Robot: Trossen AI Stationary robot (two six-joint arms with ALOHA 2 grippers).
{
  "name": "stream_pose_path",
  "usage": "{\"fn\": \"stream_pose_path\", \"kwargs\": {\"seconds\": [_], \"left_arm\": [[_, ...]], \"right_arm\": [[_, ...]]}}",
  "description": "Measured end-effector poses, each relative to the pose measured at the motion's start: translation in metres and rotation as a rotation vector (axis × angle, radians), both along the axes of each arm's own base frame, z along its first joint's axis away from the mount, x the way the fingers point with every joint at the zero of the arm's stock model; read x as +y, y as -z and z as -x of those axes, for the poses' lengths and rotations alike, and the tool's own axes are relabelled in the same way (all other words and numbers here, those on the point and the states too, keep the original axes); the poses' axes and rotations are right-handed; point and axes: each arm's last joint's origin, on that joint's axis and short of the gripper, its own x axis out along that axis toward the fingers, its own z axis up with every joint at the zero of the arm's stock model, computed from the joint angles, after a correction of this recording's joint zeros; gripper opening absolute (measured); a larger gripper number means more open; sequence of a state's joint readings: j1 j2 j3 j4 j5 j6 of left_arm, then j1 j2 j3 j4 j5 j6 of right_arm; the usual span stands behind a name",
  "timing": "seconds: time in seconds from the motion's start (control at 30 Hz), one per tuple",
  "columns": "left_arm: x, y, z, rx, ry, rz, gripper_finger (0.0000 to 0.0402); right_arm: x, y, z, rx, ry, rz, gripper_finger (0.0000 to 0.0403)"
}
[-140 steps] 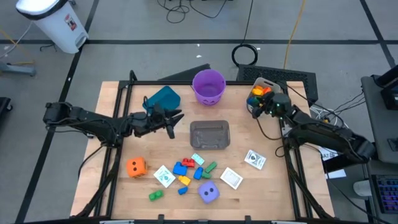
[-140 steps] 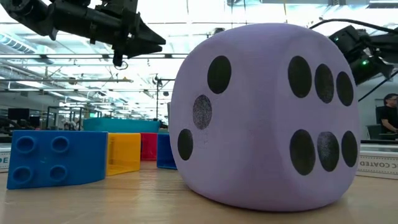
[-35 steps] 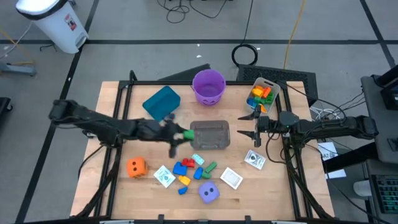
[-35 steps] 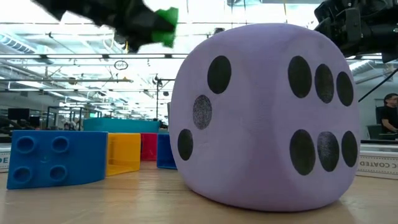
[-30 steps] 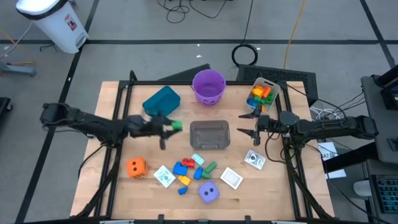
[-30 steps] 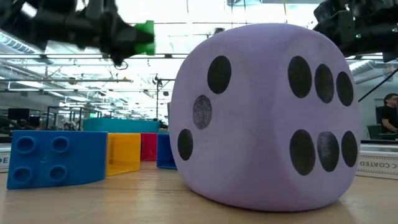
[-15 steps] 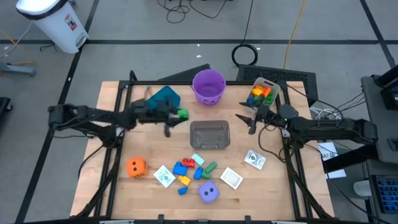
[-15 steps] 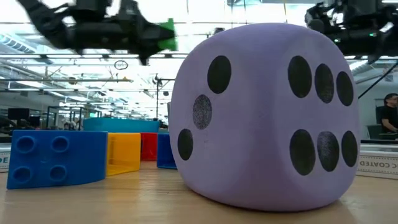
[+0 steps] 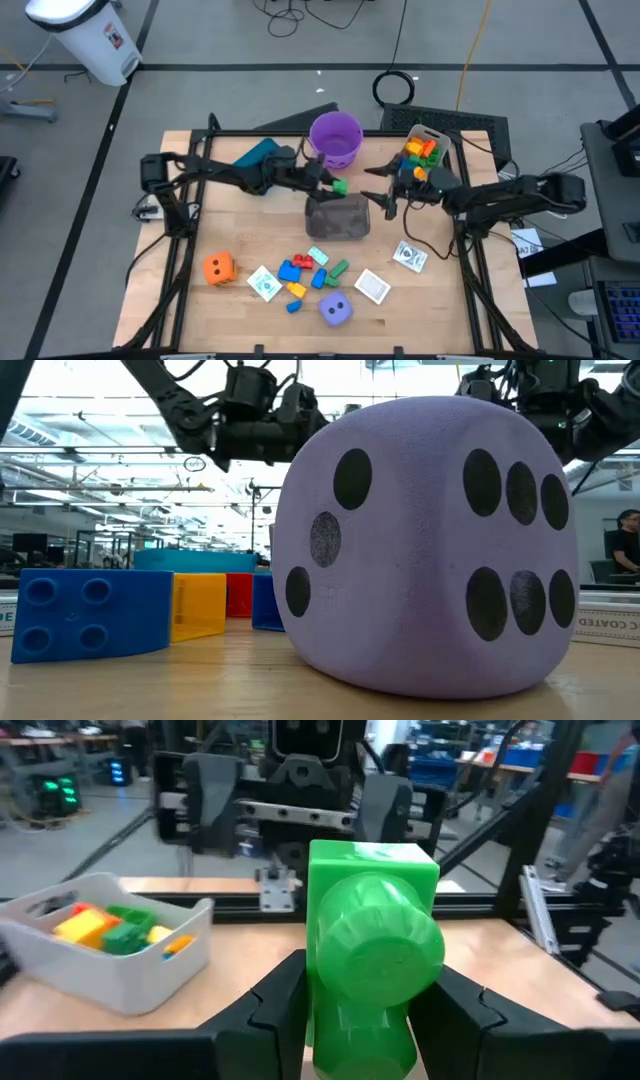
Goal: Pick & Place Toys
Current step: Put the green game piece into the white bin
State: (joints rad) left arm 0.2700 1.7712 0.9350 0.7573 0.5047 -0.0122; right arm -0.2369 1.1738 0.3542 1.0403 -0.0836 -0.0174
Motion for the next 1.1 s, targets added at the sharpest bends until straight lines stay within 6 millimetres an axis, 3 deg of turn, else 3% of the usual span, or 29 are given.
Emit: {"fn": "stream_pose_path", "kwargs": {"seconds": [0.27,0.57,0.73,1.1], "left_arm": [[0.003,0.003,-0.019,0.051,-0.005,0.003,0.0144],[-0.002,-0.003,-0.023,0.035,-0.027,-0.007,0.0146],[-0.006,0.000,-0.024,0.064,-0.073,-0.024,0.0147],[-0.005,0.000,-0.024,0.068,-0.103,-0.005,0.0153]], "right_arm": [[0.002,-0.002,-0.021,-0.017,-0.066,0.002,0.0312],[-0.003,0.004,-0.046,0.029,-0.101,-0.049,0.0286],[-0.003,0.003,-0.046,0.025,-0.105,-0.049,0.0242],[-0.003,0.005,-0.046,0.050,-0.102,-0.064,0.0103]]}}
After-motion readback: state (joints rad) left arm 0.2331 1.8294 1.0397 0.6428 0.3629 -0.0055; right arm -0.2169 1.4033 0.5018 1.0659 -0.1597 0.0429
